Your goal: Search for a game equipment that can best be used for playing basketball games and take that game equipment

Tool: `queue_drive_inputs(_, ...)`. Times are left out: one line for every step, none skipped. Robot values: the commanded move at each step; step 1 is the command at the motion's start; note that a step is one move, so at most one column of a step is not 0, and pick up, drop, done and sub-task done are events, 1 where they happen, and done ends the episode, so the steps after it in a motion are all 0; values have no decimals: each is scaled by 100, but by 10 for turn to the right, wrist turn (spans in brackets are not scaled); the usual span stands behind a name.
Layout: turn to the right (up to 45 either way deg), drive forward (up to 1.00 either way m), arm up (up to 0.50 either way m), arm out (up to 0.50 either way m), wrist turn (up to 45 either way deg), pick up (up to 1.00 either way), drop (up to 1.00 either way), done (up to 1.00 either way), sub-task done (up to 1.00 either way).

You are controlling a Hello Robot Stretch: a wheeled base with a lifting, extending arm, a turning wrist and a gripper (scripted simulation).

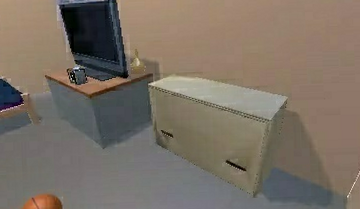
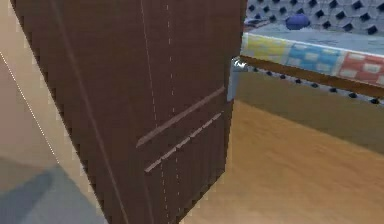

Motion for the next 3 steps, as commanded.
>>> queue_drive_inputs(90, 0, 0, 0, 0, 0, 0, 0, 0)
queue_drive_inputs(0, 75, 0, 0, 0, 0, 0, 0, 0)
queue_drive_inputs(450, 0, 0, 0, 0, 0, 0, 0, 0)
